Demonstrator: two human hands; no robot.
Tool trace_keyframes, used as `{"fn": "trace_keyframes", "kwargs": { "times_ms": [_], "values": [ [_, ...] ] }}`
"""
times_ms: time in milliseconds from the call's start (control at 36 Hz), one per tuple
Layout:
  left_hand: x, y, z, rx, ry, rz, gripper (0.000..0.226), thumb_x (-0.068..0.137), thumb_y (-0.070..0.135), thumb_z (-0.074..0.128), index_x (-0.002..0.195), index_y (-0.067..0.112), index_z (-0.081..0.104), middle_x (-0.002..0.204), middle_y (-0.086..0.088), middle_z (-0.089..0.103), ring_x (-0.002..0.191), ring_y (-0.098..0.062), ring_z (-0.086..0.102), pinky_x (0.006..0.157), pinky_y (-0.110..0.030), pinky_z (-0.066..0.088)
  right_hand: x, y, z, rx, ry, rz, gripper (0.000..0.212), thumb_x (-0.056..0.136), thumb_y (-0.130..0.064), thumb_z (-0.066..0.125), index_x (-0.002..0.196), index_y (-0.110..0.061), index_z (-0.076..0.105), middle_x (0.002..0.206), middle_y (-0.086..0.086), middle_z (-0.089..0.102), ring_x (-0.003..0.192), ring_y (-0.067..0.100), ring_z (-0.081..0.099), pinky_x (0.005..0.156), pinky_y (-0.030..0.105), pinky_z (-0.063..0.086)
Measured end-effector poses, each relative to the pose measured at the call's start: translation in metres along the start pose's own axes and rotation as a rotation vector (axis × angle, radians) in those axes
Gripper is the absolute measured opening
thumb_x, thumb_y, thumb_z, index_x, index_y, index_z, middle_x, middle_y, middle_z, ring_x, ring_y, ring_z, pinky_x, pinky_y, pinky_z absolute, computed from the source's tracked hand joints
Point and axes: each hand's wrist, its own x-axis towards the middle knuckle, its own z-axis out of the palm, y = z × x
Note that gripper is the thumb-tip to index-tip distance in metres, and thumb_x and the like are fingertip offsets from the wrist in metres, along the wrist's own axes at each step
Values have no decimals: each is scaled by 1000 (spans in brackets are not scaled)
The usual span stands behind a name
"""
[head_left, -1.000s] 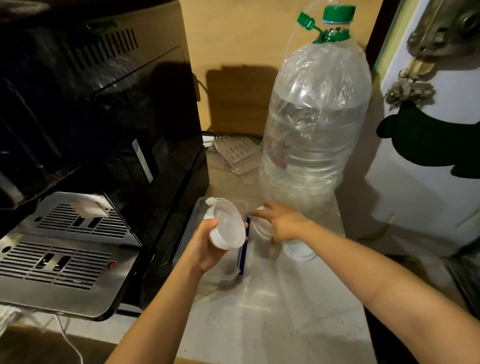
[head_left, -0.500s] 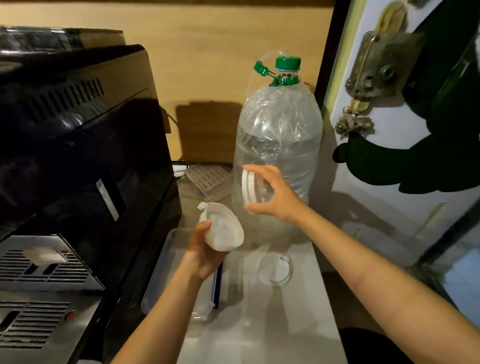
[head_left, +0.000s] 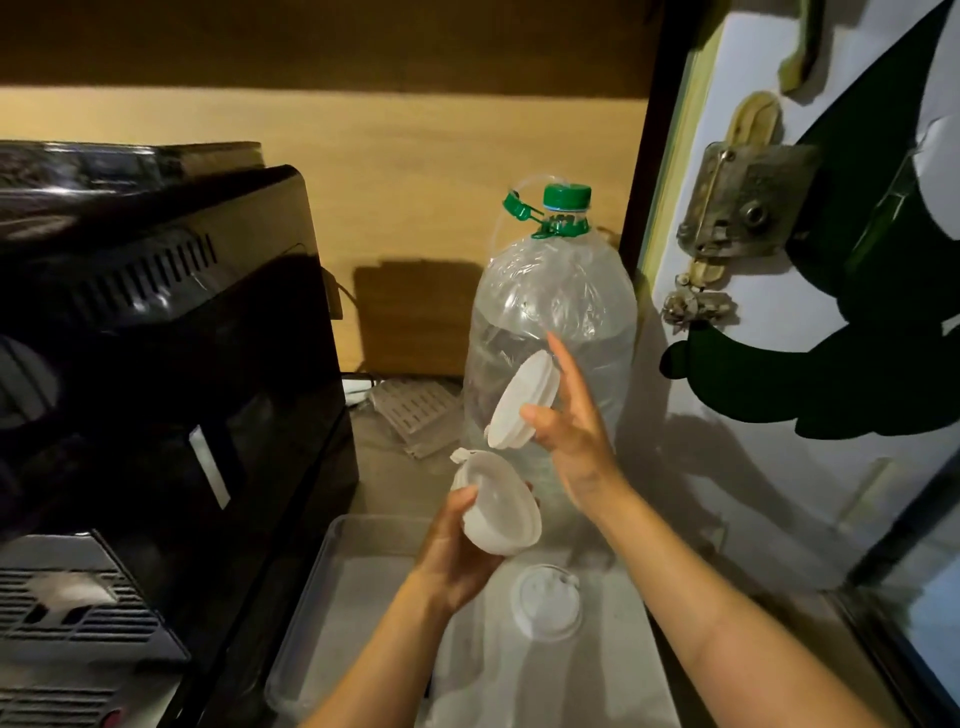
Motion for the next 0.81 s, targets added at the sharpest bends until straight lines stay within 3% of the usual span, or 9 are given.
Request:
{"fn": "trace_keyframes", "kwargs": {
  "times_ms": [167, 222, 361, 500, 722, 806],
  "values": [
    [5, -2, 0, -24, -13, -5, 88, 25, 39, 90, 102, 10, 60, 86, -12, 71, 76, -22, 68, 60, -29, 56, -2, 12, 8, 184, 83, 14, 63, 48, -32, 66, 108, -41, 49, 111, -7, 48, 93, 8, 54, 70, 20, 51],
    [6, -1, 1, -44, -36, 17, 84, 26, 38, 91, 101, 12, 62, 84, -10, 73, 74, -20, 70, 61, -29, 57, -3, 17, 11, 240, 102, 29, 63, 46, -30, 66, 105, -35, 47, 107, -3, 47, 91, 11, 52, 72, 25, 50],
    [9, 2, -1, -38, -63, 75, 72, 31, 42, 89, 96, 17, 71, 90, -7, 73, 80, -19, 69, 67, -30, 56, -9, 27, 13, 261, 112, 78, 62, 43, -27, 69, 97, -29, 39, 120, 9, 45, 101, 19, 49, 82, 32, 44],
    [10, 7, -4, -26, -60, 96, 64, 34, 46, 87, 92, 22, 74, 90, -4, 73, 83, -16, 68, 77, -33, 48, -14, 33, 6, 152, 26, 116, 60, 43, -27, 70, 91, -26, 33, 117, 5, 49, 102, 14, 52, 85, 27, 46],
    [9, 11, -4, -122, -48, 78, 71, 31, 40, 91, 94, 12, 73, 95, -11, 72, 85, -21, 69, 73, -31, 56, -21, 29, -3, -52, -129, 181, 69, 39, -33, 74, 94, -26, 33, 128, 7, 45, 113, 17, 49, 91, 26, 47],
    [8, 11, -4, -146, -57, 76, 72, 31, 38, 91, 94, 11, 72, 96, -11, 72, 86, -22, 69, 74, -32, 57, -22, 28, -6, -87, -177, 197, 76, 38, -31, 74, 102, -21, 33, 127, 6, 43, 107, 8, 50, 85, 16, 49]
  ]
}}
